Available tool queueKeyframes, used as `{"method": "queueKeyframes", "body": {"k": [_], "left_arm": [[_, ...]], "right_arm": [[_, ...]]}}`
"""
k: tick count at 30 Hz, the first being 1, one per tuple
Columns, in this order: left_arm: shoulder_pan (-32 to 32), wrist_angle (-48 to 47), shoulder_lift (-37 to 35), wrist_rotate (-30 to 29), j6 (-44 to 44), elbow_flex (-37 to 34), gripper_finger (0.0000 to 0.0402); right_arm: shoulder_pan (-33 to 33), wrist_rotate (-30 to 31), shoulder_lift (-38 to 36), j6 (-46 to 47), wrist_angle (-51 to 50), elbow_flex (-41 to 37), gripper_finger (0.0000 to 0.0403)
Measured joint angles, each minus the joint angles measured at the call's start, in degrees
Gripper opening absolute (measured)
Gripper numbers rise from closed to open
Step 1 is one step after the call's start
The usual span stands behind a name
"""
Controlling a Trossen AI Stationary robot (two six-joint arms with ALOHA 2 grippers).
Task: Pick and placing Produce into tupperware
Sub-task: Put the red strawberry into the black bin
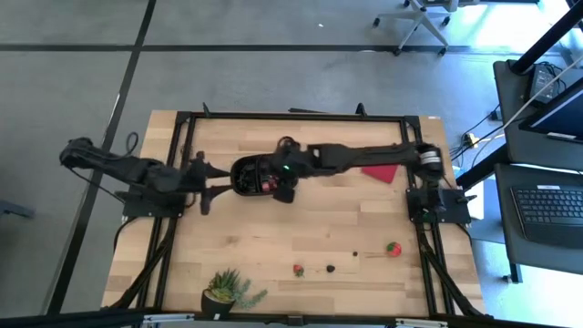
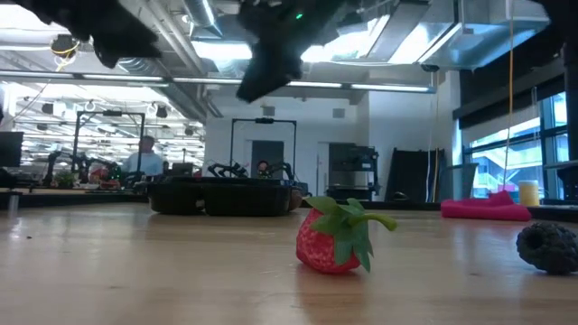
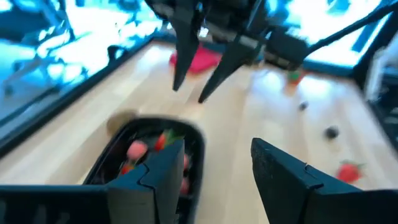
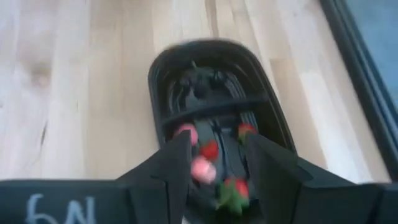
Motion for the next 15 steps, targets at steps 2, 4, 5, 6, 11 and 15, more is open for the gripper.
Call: {"method": "queueKeyframes", "body": {"k": [2, 4, 5, 6, 11, 15], "left_arm": [[-2.6, 0.9, -3.6, -0.8, 1.6, -1.4, 0.0179], [-4.8, 1.7, -7.8, -0.9, 2.9, -3.5, 0.0179], [-5.7, 2.3, -9.9, -1.0, 3.1, -4.6, 0.0179], [-6.5, 2.7, -12.1, -1.1, 3.1, -5.7, 0.0179], [-8.7, 4.4, -22.5, -2.0, 6.1, -11.3, 0.0179], [-9.2, 4.5, -28.7, -2.0, 8.1, -14.2, 0.0179]], "right_arm": [[1.3, 3.0, -4.1, 0.6, 1.2, -5.5, 0.0154], [3.0, 6.5, -9.4, 1.4, 4.3, -12.4, 0.0154], [3.8, 7.8, -12.4, 1.6, 6.9, -15.8, 0.0154], [4.7, 8.7, -15.4, 1.8, 9.7, -19.5, 0.0154], [8.9, 9.2, -27.6, 6.6, 16.5, -35.2, 0.0154], [12.2, 8.5, -35.7, 11.2, 15.5, -44.3, 0.0154]]}}
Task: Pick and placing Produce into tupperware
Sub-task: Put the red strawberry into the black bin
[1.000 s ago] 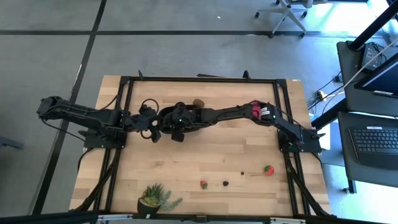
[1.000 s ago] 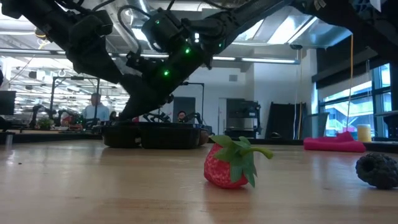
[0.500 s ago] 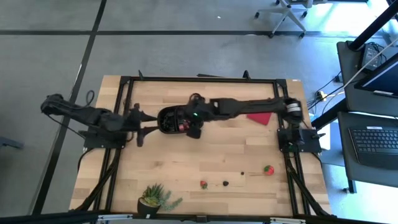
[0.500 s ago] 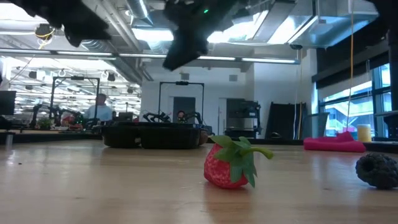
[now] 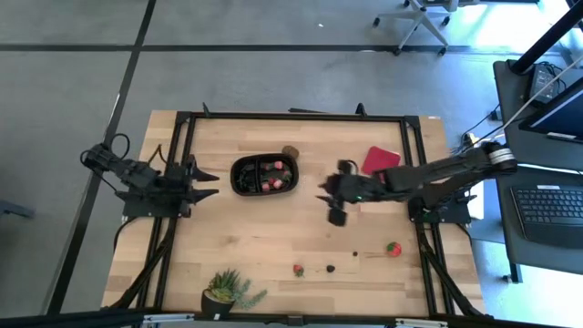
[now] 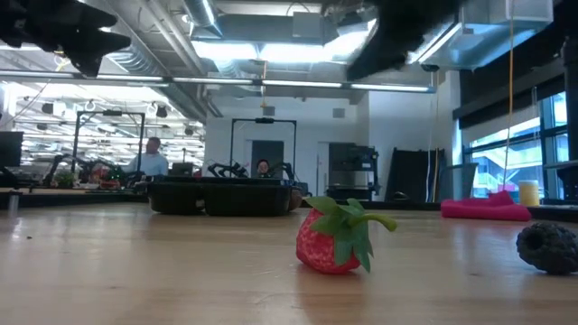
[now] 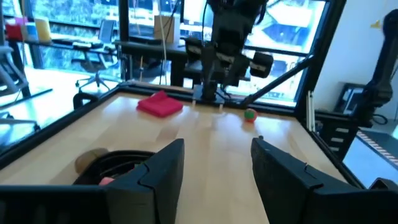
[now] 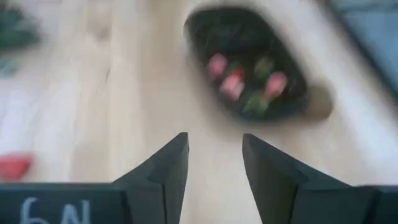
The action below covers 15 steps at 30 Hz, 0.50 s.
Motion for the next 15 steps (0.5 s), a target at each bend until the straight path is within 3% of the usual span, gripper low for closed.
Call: {"method": "queueKeyframes", "body": {"k": [8, 15], "left_arm": [[0.2, -1.7, -1.1, 0.0, 1.1, -1.2, 0.0179], [0.2, -1.3, -1.1, -0.1, 0.8, -1.2, 0.0179]], "right_arm": [[4.9, -16.2, -10.6, 15.5, -7.3, -11.4, 0.0154], [7.0, -20.2, -13.9, 47.7, -25.4, -12.8, 0.0154]]}}
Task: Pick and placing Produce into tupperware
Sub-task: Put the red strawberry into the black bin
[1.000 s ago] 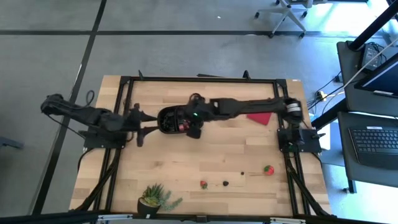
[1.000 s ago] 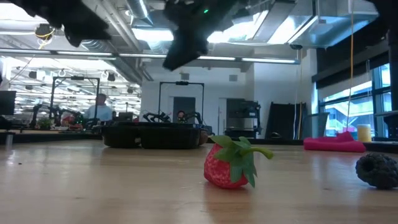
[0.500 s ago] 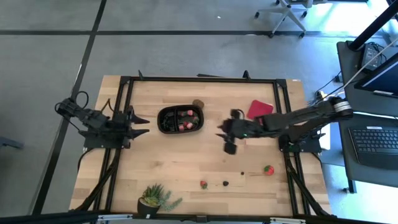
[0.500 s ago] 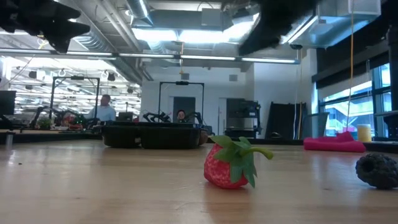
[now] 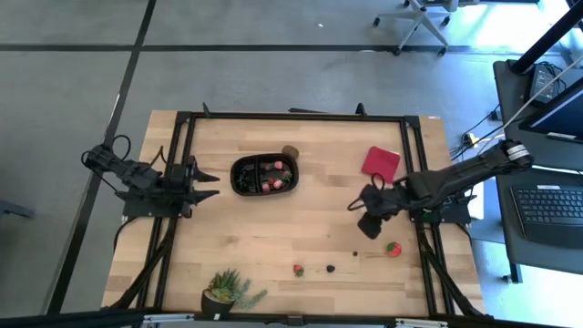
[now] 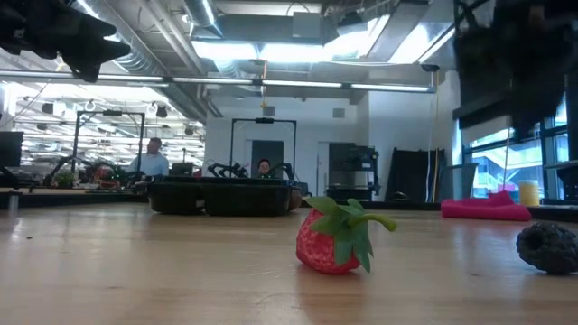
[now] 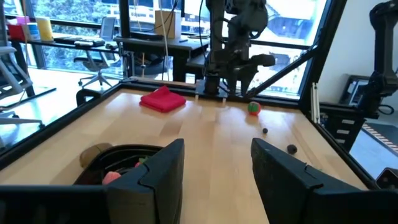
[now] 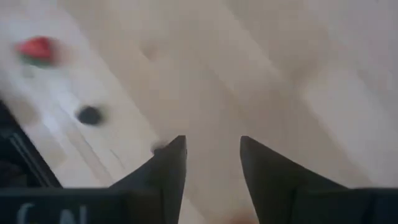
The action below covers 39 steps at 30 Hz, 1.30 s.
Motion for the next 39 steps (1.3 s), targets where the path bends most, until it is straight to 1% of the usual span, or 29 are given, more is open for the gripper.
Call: {"method": "queueKeyframes", "body": {"k": [3, 6, 15, 20, 24, 30, 33, 35, 37, 39], "left_arm": [[0.0, 0.0, 0.0, 0.0, 0.0, 0.0, 0.0179], [0.0, 0.0, 0.0, 0.0, 0.1, 0.0, 0.0179], [0.0, 0.0, 0.0, 0.0, 0.3, 0.0, 0.0179], [0.0, 0.0, 0.0, 0.0, 0.3, 0.0, 0.0179], [0.0, 0.0, 0.0, 0.0, 1.4, 0.0, 0.0179], [0.0, 0.0, 0.0, 0.0, 3.3, 0.0, 0.0179], [0.0, 0.0, 0.0, -0.1, 3.3, 0.0, 0.0179], [0.0, 0.0, 0.0, -0.1, 3.3, 0.0, 0.0179], [0.0, 0.0, 0.0, -0.1, 3.3, 0.0, 0.0179], [0.0, 0.0, 0.0, -0.1, 3.3, 0.0, 0.0179]], "right_arm": [[0.9, -4.5, -0.1, 8.7, -6.6, 0.0, 0.0154], [2.5, -8.1, -0.1, 12.0, -9.9, 0.0, 0.0154], [6.3, -9.0, -0.1, 13.4, -11.1, 0.0, 0.0154], [6.4, -9.0, 0.0, 11.1, -11.1, 0.0, 0.0154], [6.4, -8.9, 0.0, 5.0, -11.0, 0.0, 0.0154], [6.2, -8.9, 0.0, -1.4, -10.4, 0.0, 0.0154], [6.2, -8.9, 0.0, 2.1, -10.4, 0.0, 0.0154], [6.2, -8.9, 0.0, 2.9, -10.4, 0.0, 0.0156], [6.2, -8.8, 0.0, 3.1, -10.5, 0.0, 0.0164], [6.2, -7.0, 0.1, 4.9, -11.5, 0.1, 0.0178]]}}
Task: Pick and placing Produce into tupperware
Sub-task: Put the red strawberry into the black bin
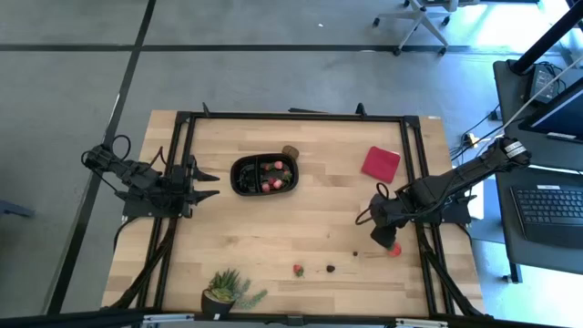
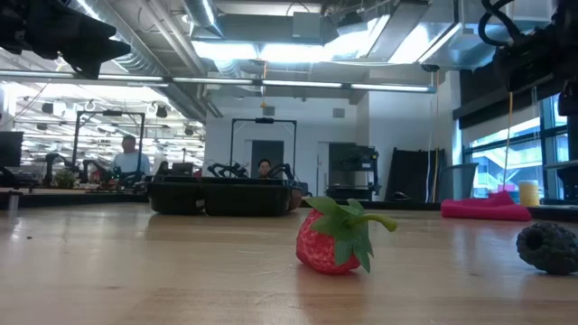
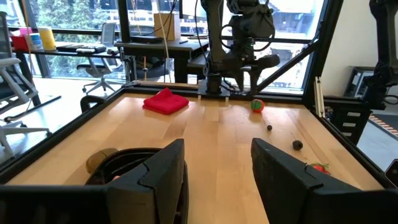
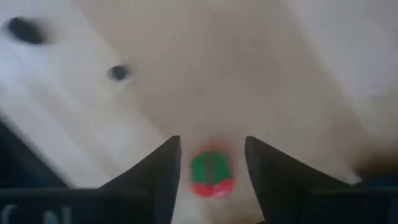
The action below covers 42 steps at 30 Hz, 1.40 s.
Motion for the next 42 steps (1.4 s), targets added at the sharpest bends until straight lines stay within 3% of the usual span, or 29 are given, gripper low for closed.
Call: {"method": "queueKeyframes", "body": {"k": [9, 22, 34, 42], "left_arm": [[0.0, 0.0, 0.0, 0.0, 0.0, 0.0, 0.0179], [0.0, 0.0, 0.0, 0.0, 0.0, 0.0, 0.0179], [0.0, 0.0, 0.0, 0.0, 0.0, 0.0, 0.0179], [0.0, 0.0, 0.0, 0.0, 0.0, 0.0, 0.0179]], "right_arm": [[0.0, 2.6, 0.7, 0.7, -2.3, 0.0, 0.0243], [0.0, -2.1, 5.0, 1.0, 0.0, 0.0, 0.0356], [4.3, -10.6, 10.9, 17.1, 0.6, 0.0, 0.0368], [8.3, -10.5, 17.1, 15.7, 1.2, 0.0, 0.0368]]}}
